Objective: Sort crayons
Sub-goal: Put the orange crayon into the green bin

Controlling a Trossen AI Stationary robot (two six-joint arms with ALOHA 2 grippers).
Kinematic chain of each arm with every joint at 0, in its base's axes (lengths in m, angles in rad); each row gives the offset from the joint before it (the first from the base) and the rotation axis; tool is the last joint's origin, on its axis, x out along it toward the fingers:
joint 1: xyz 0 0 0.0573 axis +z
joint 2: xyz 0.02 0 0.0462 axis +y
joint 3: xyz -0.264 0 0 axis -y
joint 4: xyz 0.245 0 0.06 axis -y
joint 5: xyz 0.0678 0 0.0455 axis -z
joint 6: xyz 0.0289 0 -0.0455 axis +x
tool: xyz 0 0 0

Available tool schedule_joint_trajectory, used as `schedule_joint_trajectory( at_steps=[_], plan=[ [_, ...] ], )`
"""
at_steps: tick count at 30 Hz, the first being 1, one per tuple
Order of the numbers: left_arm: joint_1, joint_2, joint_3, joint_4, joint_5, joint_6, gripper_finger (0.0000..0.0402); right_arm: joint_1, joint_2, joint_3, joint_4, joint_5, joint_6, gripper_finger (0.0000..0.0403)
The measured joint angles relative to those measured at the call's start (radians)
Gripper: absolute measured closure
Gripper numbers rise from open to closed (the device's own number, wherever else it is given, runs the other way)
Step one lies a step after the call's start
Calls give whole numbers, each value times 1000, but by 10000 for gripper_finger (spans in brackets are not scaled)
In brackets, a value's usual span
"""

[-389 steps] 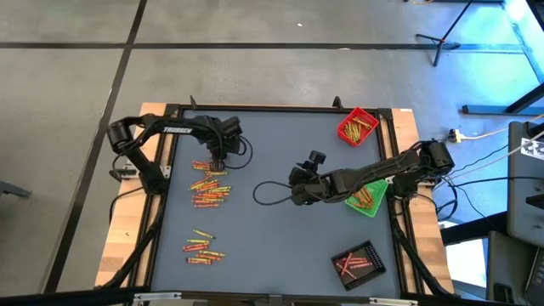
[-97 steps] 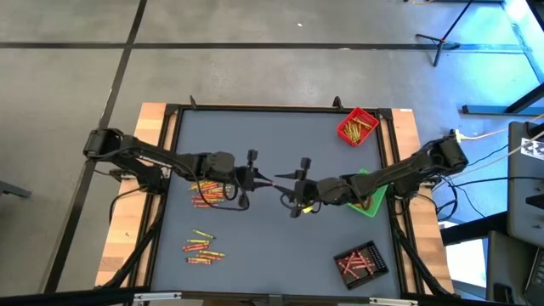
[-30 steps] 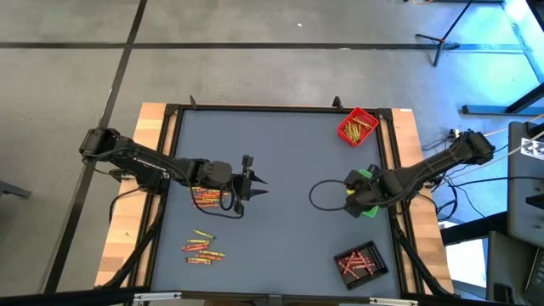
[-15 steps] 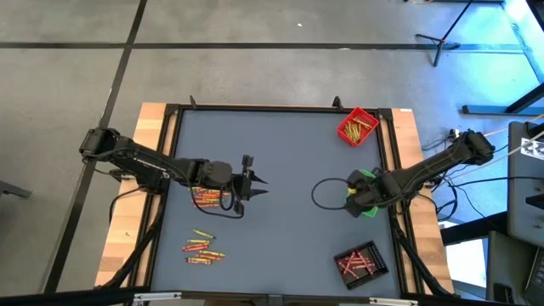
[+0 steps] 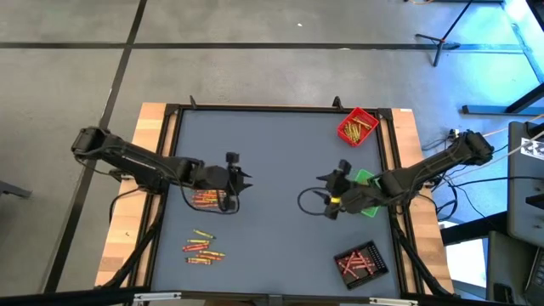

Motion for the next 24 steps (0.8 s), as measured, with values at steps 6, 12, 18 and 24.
schedule_joint_trajectory(
  at_steps=[6, 12, 18, 24],
  plan=[
    [80, -39, 96, -447, 1, -192, 296, -52, 77, -11, 198, 8, -191, 198],
    [230, -28, 117, -733, 68, -225, 296, -143, 147, -12, 315, -42, -304, 198],
    [387, 12, 116, -830, 151, -191, 296, -218, 186, -12, 344, -172, -314, 198],
    [503, 102, 116, -881, 194, -140, 296, -230, 198, -12, 345, -205, -314, 198]
  ],
)
